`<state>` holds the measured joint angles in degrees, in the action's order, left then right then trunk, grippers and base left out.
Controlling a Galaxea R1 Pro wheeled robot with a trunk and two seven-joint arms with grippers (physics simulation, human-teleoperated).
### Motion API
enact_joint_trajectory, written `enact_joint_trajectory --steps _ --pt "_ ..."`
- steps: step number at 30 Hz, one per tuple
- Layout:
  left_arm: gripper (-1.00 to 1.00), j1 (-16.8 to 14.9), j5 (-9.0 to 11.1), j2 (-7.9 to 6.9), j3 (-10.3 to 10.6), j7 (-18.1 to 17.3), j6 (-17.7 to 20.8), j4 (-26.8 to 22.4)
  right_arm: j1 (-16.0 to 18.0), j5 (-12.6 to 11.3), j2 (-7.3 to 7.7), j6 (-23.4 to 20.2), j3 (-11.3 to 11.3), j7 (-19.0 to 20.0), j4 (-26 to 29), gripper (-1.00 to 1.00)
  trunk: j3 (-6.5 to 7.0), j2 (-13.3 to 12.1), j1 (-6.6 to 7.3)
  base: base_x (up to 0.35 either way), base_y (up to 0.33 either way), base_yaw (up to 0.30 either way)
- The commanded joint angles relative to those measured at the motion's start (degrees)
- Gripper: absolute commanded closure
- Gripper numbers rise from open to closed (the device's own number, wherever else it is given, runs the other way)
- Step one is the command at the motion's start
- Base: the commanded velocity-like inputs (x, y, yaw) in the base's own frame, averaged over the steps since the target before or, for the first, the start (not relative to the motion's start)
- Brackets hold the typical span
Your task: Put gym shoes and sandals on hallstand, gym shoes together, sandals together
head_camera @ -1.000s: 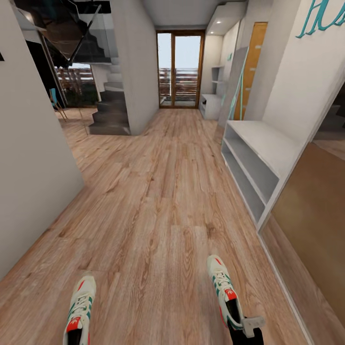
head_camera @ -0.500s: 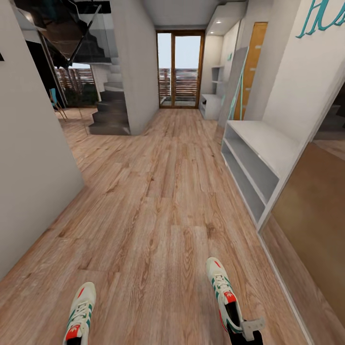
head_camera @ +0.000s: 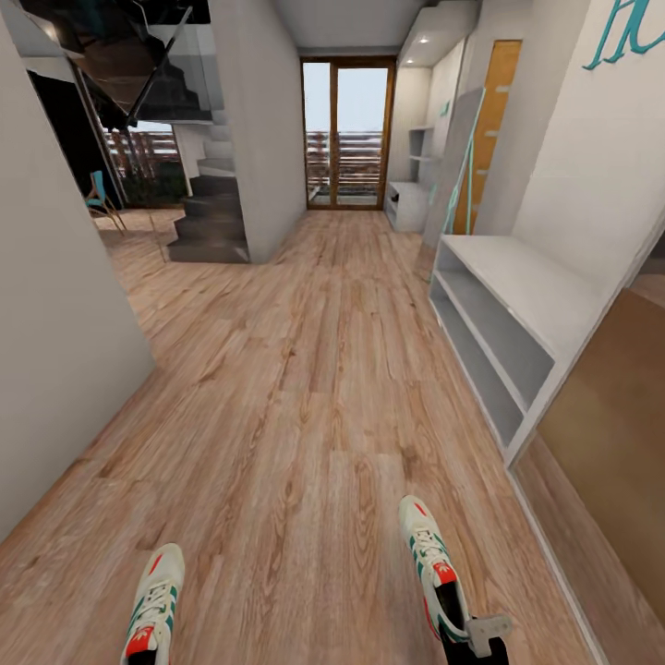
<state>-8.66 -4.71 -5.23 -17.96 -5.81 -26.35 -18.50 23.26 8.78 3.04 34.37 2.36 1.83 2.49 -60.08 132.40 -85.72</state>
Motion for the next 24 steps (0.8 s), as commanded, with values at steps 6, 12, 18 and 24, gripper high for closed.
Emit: enact_joint_trajectory --steps 6,12,18,24 --pt "1.00 0.0 -0.5 -0.03 -0.5 -0.3 -0.2 0.0 0.0 0.3 0.14 0.2 0.3 0.2 0.0 1.00 -0.05 0.0 -0.02 0.337 0.000 0.000" --pt "1.00 0.0 -0.5 -0.04 -0.5 -0.3 -0.2 0.0 0.0 0.3 0.28 0.2 0.3 0.2 0.0 1.00 0.10 0.0 -0.02 0.337 0.000 0.000" --pt "1.00 0.0 -0.4 -0.05 -0.5 -0.3 -0.2 0.0 0.0 0.3 0.37 0.3 0.3 0.2 0.0 1.00 0.55 0.0 -0.02 0.337 0.000 0.000" --pt "1.00 0.0 -0.5 -0.05 -0.5 -0.3 -0.2 0.0 0.0 0.4 0.39 0.3 0.3 0.2 0.0 1.00 1.08 0.0 -0.02 0.337 0.000 0.000"
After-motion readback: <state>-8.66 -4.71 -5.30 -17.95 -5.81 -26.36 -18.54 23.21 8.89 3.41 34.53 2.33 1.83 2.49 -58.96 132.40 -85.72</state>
